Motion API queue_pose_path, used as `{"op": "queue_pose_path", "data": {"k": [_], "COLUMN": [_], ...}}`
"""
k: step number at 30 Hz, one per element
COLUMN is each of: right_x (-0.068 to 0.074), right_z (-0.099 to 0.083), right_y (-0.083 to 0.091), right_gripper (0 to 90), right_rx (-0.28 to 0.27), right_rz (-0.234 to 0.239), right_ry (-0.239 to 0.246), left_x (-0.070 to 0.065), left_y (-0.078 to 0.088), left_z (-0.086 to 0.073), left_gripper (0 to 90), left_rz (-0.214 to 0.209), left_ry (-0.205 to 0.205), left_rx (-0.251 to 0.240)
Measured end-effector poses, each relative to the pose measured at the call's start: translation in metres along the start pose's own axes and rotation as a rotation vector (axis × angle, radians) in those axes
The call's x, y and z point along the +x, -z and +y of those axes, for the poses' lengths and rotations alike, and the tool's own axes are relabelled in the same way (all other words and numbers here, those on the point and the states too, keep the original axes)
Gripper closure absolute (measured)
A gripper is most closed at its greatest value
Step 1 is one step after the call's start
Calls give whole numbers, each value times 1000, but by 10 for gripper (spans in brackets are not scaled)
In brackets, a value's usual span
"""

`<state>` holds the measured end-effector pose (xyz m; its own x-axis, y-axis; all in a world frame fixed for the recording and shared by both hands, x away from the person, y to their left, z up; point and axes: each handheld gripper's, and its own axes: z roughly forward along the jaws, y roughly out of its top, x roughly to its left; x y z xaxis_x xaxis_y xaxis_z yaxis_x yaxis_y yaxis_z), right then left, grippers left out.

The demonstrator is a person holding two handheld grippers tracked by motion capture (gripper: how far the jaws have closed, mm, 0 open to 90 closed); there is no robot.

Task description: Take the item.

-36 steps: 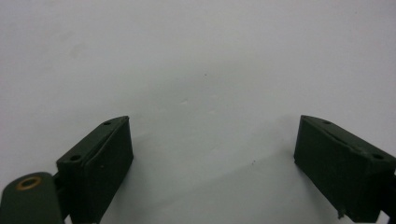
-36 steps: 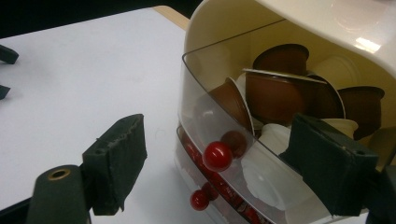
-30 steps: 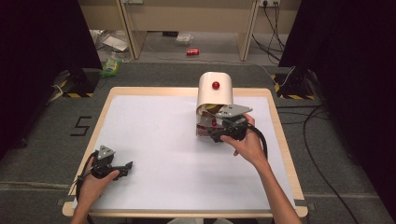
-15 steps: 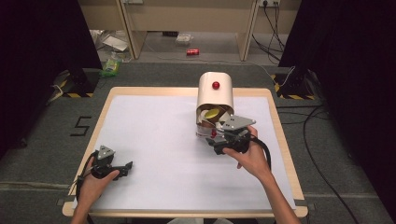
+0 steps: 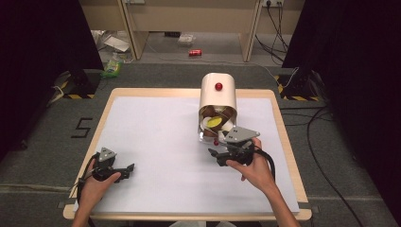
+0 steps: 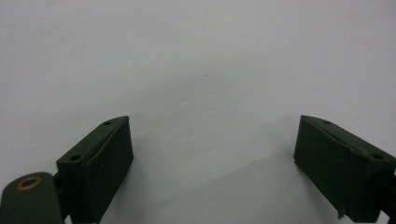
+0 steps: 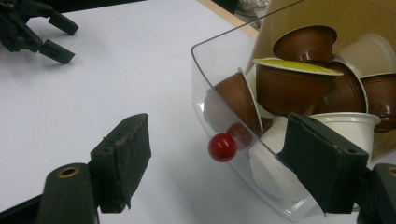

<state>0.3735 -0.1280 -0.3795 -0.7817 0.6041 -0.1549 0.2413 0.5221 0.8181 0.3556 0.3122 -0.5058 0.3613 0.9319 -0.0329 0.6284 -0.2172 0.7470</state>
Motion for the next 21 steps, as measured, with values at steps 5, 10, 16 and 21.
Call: {"op": "queue_pose_path", "data": {"k": [5, 10, 16, 21], "right_x": [4, 7, 8, 6], "right_z": [-3, -6, -6, -4], "right_y": [2, 4, 4, 5], "right_gripper": [246, 250, 249, 262], "right_rx": [8, 4, 11, -10], "right_rz": [10, 11, 16, 27], "right_ry": [1, -1, 3, -25], "left_x": [0, 0, 0, 0], "left_y": [0, 0, 0, 0], "left_z": [0, 0, 0, 0], "left_gripper": [109, 109, 109, 110], "left_rz": [0, 0, -1, -2], "left_ry": [0, 1, 1, 2], "left_rx": [0, -1, 0, 0]}}
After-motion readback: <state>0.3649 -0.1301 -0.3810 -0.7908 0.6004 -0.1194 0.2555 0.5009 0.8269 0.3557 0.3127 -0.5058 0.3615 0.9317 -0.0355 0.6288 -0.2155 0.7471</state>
